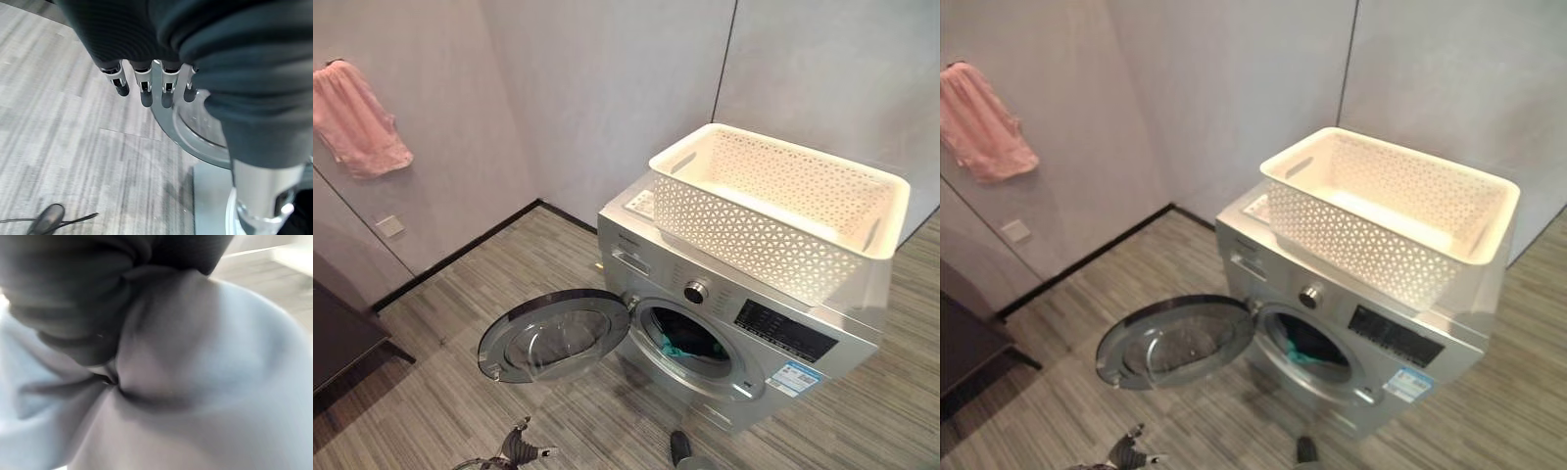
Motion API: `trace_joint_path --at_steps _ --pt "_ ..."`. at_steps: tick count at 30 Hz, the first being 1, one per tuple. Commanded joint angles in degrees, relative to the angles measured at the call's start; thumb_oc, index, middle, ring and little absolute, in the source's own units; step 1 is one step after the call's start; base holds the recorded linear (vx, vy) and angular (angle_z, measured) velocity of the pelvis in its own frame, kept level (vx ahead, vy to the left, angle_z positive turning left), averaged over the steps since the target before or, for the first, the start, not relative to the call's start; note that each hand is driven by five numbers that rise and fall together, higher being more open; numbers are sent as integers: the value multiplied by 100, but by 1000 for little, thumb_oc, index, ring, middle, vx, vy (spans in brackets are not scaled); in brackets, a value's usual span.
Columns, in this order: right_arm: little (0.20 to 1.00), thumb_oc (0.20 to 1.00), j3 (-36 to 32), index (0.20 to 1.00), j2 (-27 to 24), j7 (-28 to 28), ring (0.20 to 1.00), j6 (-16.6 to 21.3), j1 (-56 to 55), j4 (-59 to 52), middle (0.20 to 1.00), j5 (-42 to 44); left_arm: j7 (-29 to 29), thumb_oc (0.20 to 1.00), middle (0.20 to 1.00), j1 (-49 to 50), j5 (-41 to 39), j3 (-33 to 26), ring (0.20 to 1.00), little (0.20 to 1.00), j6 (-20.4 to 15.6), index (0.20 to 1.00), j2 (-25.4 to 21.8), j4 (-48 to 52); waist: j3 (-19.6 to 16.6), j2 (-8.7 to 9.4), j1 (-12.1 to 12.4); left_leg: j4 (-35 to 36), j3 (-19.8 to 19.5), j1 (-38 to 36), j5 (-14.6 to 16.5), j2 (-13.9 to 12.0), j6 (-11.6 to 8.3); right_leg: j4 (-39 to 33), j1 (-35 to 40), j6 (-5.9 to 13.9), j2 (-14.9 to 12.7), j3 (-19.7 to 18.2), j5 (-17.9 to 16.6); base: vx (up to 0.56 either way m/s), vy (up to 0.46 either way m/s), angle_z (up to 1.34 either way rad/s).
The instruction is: Grab the laundry basket,head to the washer,open it,put in the laundry and shut it.
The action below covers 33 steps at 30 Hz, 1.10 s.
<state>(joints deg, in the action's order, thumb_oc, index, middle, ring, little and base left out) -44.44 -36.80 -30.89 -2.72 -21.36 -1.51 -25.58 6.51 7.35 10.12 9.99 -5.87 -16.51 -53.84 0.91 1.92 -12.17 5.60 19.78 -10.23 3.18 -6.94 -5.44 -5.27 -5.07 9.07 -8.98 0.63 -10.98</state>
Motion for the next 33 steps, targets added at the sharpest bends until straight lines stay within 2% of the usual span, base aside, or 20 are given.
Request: trace_joint_path --at_steps 1,2,5,6,8,10,11,14,15,16,18,19,20,21,22,27,28,29,30,33 --pt "200 200 89 200 262 180 200 105 219 108 200 259 187 1000 1000 -126 59 -198 1000 1000 -196 1000 -298 97 37 274 53 -726 -158 69 785 133 516 154 -212 480 -234 -282 284 -38 34 -29" --pt "200 200 99 200 271 179 200 110 220 107 200 267 189 1000 1000 -121 60 -206 1000 1000 -197 1000 -309 98 39 305 56 -734 -145 82 753 142 511 161 -232 469 -240 -300 258 -11 38 -21" --pt "200 200 525 200 735 338 200 183 90 389 200 616 185 1000 1000 -75 50 -165 1000 1000 -192 1000 -299 96 102 264 -5 -798 -68 16 858 199 572 195 -260 514 -251 -401 244 -2 54 -31" --pt "200 200 865 200 1016 425 200 269 70 761 200 1053 192 1000 1000 -68 25 -138 1000 1000 -201 1000 -301 77 149 252 -39 -855 -34 1 896 234 597 217 -280 519 -266 -463 219 -22 62 -19" --pt "200 200 1151 200 1252 575 200 367 98 1073 200 1499 189 1000 1000 -65 -37 -116 1000 1000 -201 1000 -300 83 198 246 -61 -881 -20 -13 915 260 606 221 -297 525 -279 -512 187 -15 36 -21" --pt "200 200 1519 200 1448 743 200 507 205 1536 200 2055 202 1000 1000 -94 -132 -99 1000 1000 -213 1000 -298 65 251 242 -50 -909 -10 -1 916 284 606 219 -317 524 -301 -523 169 -27 11 -12" --pt "200 200 1534 200 1437 739 200 529 224 1568 200 2071 203 1000 1000 -97 -134 -110 1000 1000 -215 1000 -303 62 250 269 -54 -908 -2 16 880 299 601 221 -339 517 -312 -539 144 -14 10 -3" --pt "200 200 2381 200 1897 1248 200 832 515 2490 200 3284 240 1000 1000 -191 -275 -1 1000 1000 -254 1000 -305 57 411 221 7 -981 -42 94 883 329 574 198 -364 520 -375 -503 119 -13 -1 0" --pt "200 200 2392 200 1893 1251 200 847 531 2512 200 3294 240 1000 1000 -194 -276 -11 1000 1000 -255 1000 -311 55 406 247 4 -977 -35 113 851 347 571 198 -389 516 -389 -518 97 -48 2 -2" --pt "200 200 2903 200 2121 1512 200 925 721 2916 200 3817 279 1000 1000 -265 -336 69 1000 1000 -286 1000 -291 65 553 207 67 -1078 -86 216 877 352 561 188 -401 517 -427 -481 88 -64 8 -3" --pt "200 200 3403 200 2308 1794 200 954 824 3194 200 4202 325 1000 1000 -344 -378 137 1000 1000 -304 1000 -284 67 673 186 142 -1207 -128 364 860 357 534 163 -431 503 -481 -421 57 -65 4 -2" --pt "200 200 3410 200 2309 1797 200 962 836 3207 200 4207 325 1000 1000 -347 -378 128 1000 1000 -305 1000 -288 66 662 208 138 -1204 -123 387 833 374 533 163 -458 501 -495 -434 40 -56 -12 12" --pt "200 200 3881 200 2452 2001 200 949 931 3437 200 4427 361 1000 1000 -377 -400 217 1000 1000 -341 1000 -283 129 759 163 228 -1315 -185 511 853 362 515 141 -456 492 -533 -350 40 -41 -13 25" --pt "200 200 3886 200 2456 2002 200 952 936 3441 200 4429 361 1000 1000 -377 -400 211 1000 1000 -340 1000 -288 130 746 183 226 -1308 -180 532 826 379 515 142 -484 491 -547 -362 26 -98 1 34" --pt "200 200 4323 200 2543 2107 200 986 1173 3767 200 4642 431 1000 1000 -443 -492 318 1000 1000 -404 1000 -275 233 927 118 340 -1452 -292 748 829 378 496 141 -513 473 -605 -269 22 -133 1 26" --pt "200 200 4922 200 2698 1989 200 1178 1957 4347 200 5426 639 1000 1000 -689 -659 663 1000 1000 -534 1000 -210 512 1343 -63 559 -1813 -530 1506 706 411 449 165 -803 420 -839 -64 -64 -153 6 39" --pt "200 200 4920 200 2696 1993 200 1184 1973 4362 200 5431 639 1000 1000 -698 -660 661 1000 1000 -534 1000 -209 511 1339 -66 550 -1832 -539 1531 710 409 449 167 -815 420 -840 -55 -65 -159 15 28" --pt "200 200 4979 200 2809 1850 200 1301 2330 4657 200 5850 749 1000 1000 -810 -776 837 1000 1000 -590 1000 -148 564 1520 -211 617 -1919 -617 1822 651 445 418 181 -953 396 -938 34 -87 -102 8 28" --pt "200 200 4974 200 2807 1855 200 1307 2347 4672 200 5855 750 1000 1000 -822 -778 838 1000 1000 -591 1000 -146 561 1516 -217 608 -1935 -629 1848 654 443 419 184 -965 395 -939 46 -87 -139 19 38" --pt "200 200 4965 200 2881 1619 200 1444 2938 5152 200 6211 910 1000 1000 -992 -934 1106 1000 1000 -693 1000 1 515 1688 -476 675 -1997 -729 2189 583 467 370 187 -1149 363 -1058 152 -108 -73 33 33"
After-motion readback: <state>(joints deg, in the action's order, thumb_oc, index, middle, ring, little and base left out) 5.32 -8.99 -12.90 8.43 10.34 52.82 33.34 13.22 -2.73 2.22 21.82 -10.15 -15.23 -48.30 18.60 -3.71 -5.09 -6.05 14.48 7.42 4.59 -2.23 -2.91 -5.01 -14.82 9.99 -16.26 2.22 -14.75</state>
